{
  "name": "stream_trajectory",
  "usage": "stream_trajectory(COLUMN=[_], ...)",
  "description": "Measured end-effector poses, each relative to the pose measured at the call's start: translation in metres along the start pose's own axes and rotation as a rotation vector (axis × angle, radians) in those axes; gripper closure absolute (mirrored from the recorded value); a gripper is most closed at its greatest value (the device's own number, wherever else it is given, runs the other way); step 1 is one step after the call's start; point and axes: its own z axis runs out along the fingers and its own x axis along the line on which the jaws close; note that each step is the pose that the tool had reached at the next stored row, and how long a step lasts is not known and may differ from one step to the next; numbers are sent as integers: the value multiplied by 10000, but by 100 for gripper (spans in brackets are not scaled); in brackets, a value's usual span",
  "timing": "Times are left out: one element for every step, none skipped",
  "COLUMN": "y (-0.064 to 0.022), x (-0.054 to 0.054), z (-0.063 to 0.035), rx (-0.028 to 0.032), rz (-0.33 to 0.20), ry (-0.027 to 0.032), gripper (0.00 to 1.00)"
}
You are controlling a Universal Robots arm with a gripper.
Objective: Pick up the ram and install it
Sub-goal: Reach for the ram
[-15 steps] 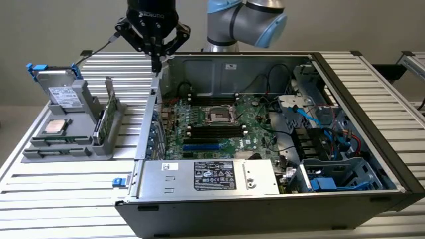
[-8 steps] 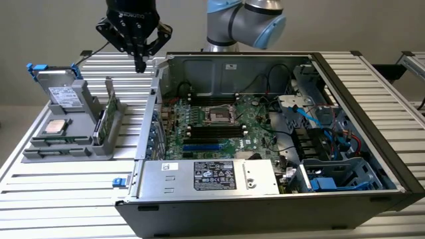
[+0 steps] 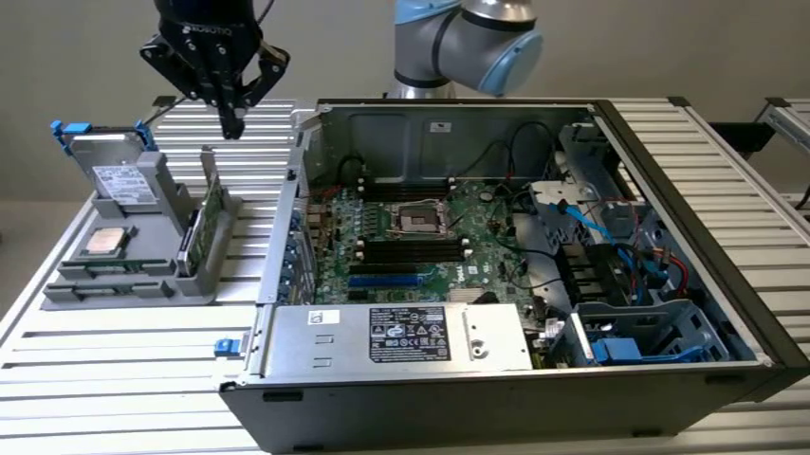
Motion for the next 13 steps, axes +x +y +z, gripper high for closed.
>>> stream_trajectory(y=[-4,-8,-12,-15,-19,-23,-27,-31,-35,-39,-42,-47,-51], x=[42,88,132,179,224,269,312,356,400,444,487,533,577], z=[4,9,15,22,31,41,54,67,82,96,111,127,142], rx=[0,0,0,0,-3,-5,-11,-18,-26,-32,-36,-39,-41], rz=[0,-1,-1,0,0,-1,-2,-2,-3,-4,-4,-5,-5], ry=[0,0,0,1,0,1,1,1,1,1,0,-3,-5], gripper=[90,90,90,90,90,90,90,90,90,90,90,90,90])
